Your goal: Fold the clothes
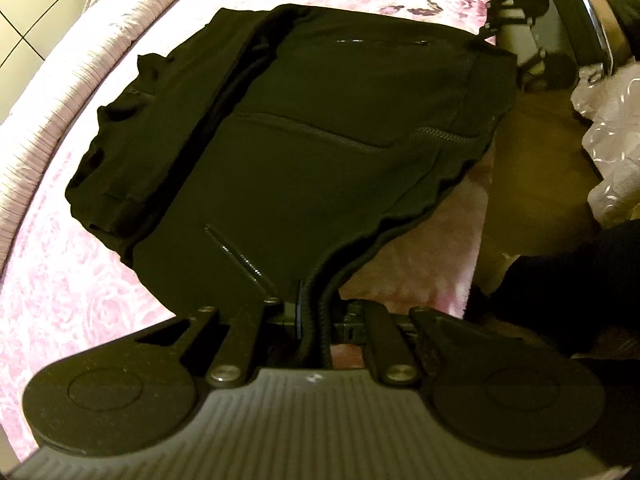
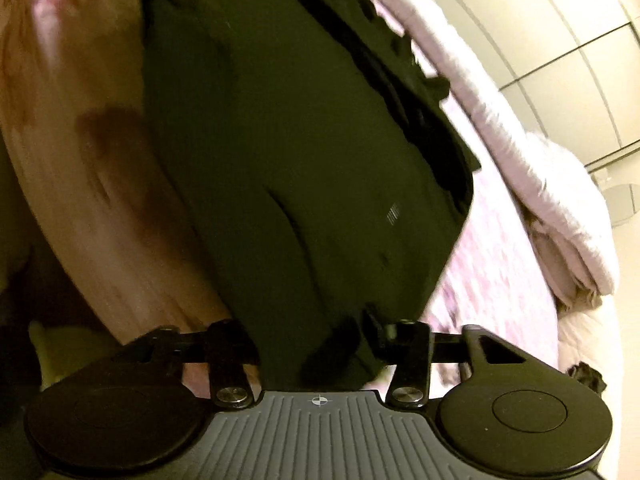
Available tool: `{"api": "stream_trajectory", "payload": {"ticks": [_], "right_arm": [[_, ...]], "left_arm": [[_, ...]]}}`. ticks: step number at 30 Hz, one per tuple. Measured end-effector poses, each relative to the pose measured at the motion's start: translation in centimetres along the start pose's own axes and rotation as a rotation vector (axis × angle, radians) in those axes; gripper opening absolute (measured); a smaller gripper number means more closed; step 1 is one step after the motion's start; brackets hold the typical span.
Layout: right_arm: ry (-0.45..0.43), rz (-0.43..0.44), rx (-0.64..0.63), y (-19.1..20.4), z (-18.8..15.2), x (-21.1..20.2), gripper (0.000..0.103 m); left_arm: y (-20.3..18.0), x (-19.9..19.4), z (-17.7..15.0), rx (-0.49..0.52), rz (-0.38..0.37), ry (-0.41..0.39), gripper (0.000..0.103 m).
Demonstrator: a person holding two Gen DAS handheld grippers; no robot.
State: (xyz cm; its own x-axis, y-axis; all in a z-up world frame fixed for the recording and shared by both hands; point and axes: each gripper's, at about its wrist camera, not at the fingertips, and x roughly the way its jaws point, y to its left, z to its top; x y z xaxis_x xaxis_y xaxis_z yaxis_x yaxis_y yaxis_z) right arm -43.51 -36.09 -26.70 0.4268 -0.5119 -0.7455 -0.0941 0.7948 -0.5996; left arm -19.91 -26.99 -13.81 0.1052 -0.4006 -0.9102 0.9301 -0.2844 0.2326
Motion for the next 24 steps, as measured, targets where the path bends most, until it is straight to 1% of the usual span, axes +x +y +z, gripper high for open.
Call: {"api": "stream_trajectory", "payload": {"ticks": [1,3,5,9,10,12,15,18,20,22,24], "right_arm": [[0.004,0.016,-0.010,-0.8,-0.5,0.0,0.028],[0.000,0.083,-0.008,-2.7,-1.1,-0.5,0.012],[-0.009,0.139,-0.012,-4.5,-0.9,-1.2,0.006],[-0.046,0.208,-0.032,-7.2,-0.2,-3.8,0.005],[-0.052,0.228,-0.041,-7.7,-0.2,-4.5,0.005],[-0.062,0.267,-0.054,-8.5,-0.1,-5.9,0.005],[-0.061,0.328,-0.031,-10.0,0.0,-7.7,0.005],[-0.061,0.381,-0.035,-12.0,0.2,-9.4,0.004],[-0.075,0.388,-0.064,-13.5,0.8,-10.1,0.004],[-0.098,0.378,-0.094,-15.7,2.1,-10.2,0.004],[-0.120,0.353,-0.106,-18.4,4.1,-9.8,0.004]], "left_arm": [[0.1,-0.1,0.1,0.002,0.003,0.004,0.008],[0.2,-0.4,0.2,0.003,0.003,0.013,0.008],[0.4,-0.9,0.4,-0.001,-0.001,0.025,0.007],[0.2,-2.8,-0.1,0.031,-0.034,0.041,0.007],[0.1,-3.2,-0.2,0.026,-0.041,0.047,0.006],[-0.2,-4.2,-0.3,0.004,-0.040,0.053,0.005],[-0.2,-6.0,0.0,-0.075,-0.036,0.062,0.004],[0.2,-7.5,0.4,-0.110,-0.014,0.061,0.003],[1.0,-8.2,1.0,-0.129,0.007,0.054,0.003],[2.9,-8.2,2.3,-0.140,0.038,0.031,0.004],[5.7,-7.8,4.6,-0.147,0.079,0.001,0.004]]}}
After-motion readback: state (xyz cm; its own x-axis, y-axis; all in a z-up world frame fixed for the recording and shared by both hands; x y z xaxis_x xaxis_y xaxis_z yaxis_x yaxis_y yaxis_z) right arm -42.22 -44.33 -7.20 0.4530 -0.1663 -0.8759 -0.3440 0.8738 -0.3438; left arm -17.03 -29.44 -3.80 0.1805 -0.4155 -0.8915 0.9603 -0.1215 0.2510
